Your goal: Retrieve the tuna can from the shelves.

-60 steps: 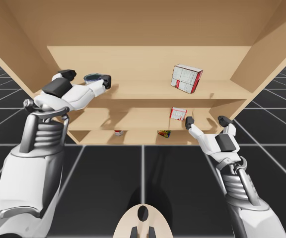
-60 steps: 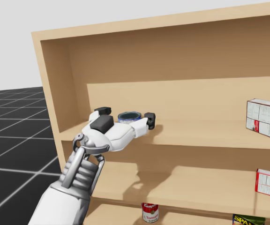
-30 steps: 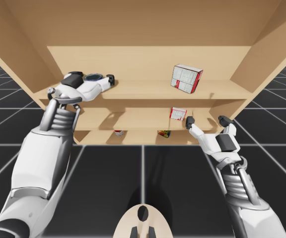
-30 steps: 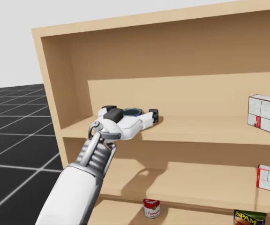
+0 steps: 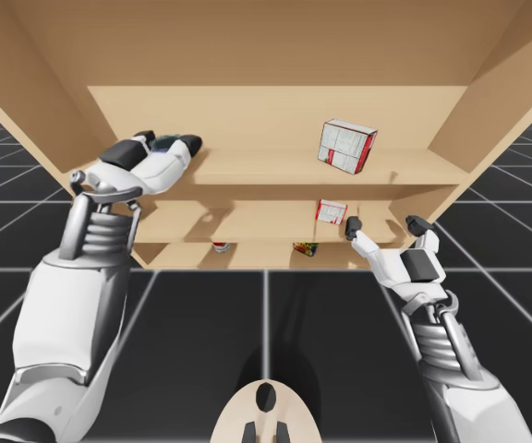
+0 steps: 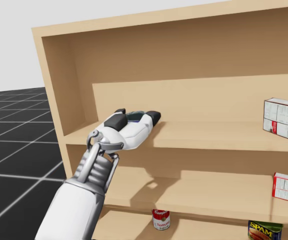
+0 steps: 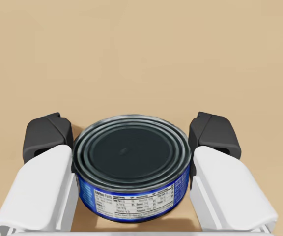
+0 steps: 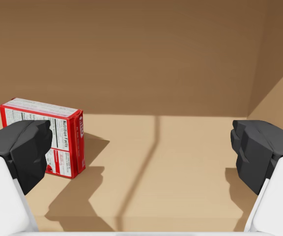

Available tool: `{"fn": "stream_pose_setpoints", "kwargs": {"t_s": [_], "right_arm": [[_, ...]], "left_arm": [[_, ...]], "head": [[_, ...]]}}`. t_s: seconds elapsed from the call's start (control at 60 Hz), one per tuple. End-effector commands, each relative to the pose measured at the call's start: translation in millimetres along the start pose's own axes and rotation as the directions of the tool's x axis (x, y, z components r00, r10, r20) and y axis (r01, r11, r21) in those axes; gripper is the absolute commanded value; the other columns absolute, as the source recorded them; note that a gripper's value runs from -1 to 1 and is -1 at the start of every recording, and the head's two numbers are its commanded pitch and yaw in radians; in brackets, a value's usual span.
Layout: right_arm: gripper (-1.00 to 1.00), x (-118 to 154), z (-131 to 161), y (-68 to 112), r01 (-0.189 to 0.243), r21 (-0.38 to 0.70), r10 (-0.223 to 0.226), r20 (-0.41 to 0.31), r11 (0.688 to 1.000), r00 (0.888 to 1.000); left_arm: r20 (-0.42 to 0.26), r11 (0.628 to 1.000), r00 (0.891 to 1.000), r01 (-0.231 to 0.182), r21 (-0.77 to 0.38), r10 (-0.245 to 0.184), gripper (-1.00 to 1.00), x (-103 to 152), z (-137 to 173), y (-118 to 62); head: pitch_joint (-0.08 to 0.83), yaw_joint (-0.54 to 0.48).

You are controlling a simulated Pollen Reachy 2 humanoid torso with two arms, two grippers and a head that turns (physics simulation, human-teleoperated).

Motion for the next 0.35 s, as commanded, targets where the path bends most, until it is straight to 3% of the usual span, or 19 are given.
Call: {"fn": "stream_pose_setpoints", "kwargs": {"t_s": [0.017, 0.183, 0.35], "right_arm": [[-1.0, -0.9, 0.3, 1.5, 0.006, -0.001, -0.006, -0.002, 1.0, 1.0], [-1.0, -0.6, 0.4, 1.2, 0.006, -0.001, -0.006, -0.001, 1.0, 1.0], [-1.0, -0.7, 0.7, 1.3, 0.006, -0.001, -0.006, -0.003, 1.0, 1.0]], "left_arm": [[-0.153, 0.997, 0.988, 0.027, 0.069, -0.016, 1.0, 29.0, 28.6, -4.5], [-0.073, 0.997, 0.996, 0.05, 0.065, -0.045, 1.0, 41.8, 74.2, -6.5], [-0.011, 0.994, 0.996, 0.093, 0.051, -0.092, 1.0, 33.6, 139.4, -11.2]], "head": [[0.172, 0.28], [0.175, 0.28], [0.178, 0.27]]}}
